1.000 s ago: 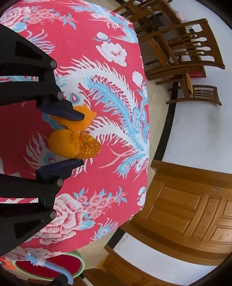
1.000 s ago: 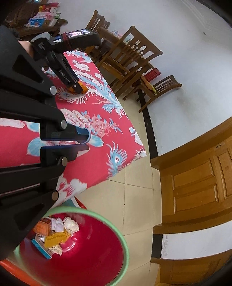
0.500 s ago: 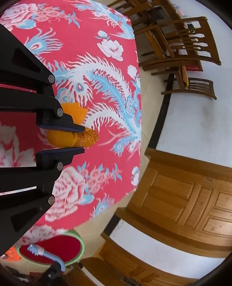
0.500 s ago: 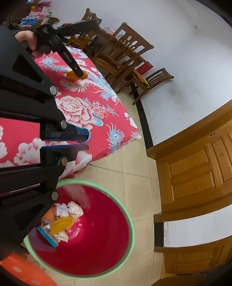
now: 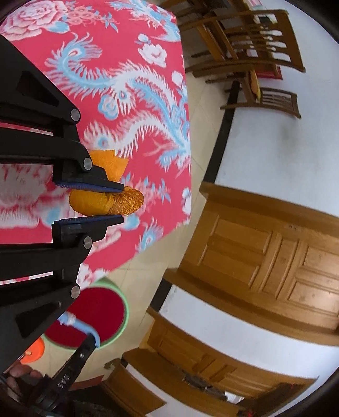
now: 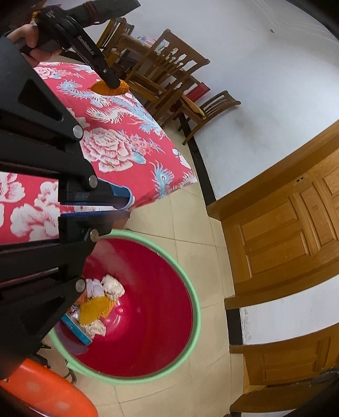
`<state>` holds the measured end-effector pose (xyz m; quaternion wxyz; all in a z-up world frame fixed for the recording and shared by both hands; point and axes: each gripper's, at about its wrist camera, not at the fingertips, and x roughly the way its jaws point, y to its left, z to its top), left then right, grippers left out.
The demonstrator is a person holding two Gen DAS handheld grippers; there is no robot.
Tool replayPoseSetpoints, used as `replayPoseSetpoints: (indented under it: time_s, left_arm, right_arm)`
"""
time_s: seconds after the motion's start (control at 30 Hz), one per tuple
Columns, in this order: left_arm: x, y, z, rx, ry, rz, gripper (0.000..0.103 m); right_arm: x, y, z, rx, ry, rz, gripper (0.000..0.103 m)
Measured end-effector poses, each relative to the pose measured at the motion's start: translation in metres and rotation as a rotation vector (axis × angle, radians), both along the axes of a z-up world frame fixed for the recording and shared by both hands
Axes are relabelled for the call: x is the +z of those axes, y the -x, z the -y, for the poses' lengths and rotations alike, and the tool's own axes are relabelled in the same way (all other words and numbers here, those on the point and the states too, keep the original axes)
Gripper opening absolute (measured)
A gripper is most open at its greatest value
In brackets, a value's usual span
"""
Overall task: Collect trash
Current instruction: 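Carry the orange bow and blue piece over the bucket and open both grippers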
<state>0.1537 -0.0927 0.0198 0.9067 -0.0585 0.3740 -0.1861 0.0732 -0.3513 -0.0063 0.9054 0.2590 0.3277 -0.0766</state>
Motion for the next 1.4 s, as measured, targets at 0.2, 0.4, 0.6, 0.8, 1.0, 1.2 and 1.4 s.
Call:
replayPoseSetpoints:
  time_s: [0.2,0.4,0.6,0.8,1.0,1.2,1.4]
  left_arm:
    - [0.001,0.013,0.033,-0.077,0.003,-0.003,0.016]
    - [-0.002,0.025,0.068,-0.154,-0.002,-0.009,0.016]
    - [-0.006,0.034,0.099,-0.212,-0.015,-0.013,0.016]
    - [-0.011,0.042,0.128,-0.264,-0.04,-0.021,0.016]
    - [-0.022,0.046,0.156,-0.321,-0.063,-0.037,0.017]
    - [-0.035,0.048,0.185,-0.383,-0.084,-0.059,0.017]
    - [-0.045,0.049,0.202,-0.415,-0.105,-0.079,0.02]
  right_arm:
    - [-0.001,0.016,0.02,-0.054,0.003,0.002,0.005]
    - [-0.005,0.03,0.039,-0.108,0.001,-0.007,0.005]
    - [-0.015,0.043,0.06,-0.154,-0.015,-0.022,0.005]
    - [-0.025,0.052,0.077,-0.189,-0.031,-0.036,0.005]
    - [-0.036,0.058,0.092,-0.228,-0.055,-0.056,0.005]
    - [-0.046,0.063,0.104,-0.256,-0.079,-0.08,0.008]
    - [-0.052,0.066,0.111,-0.272,-0.096,-0.093,0.011]
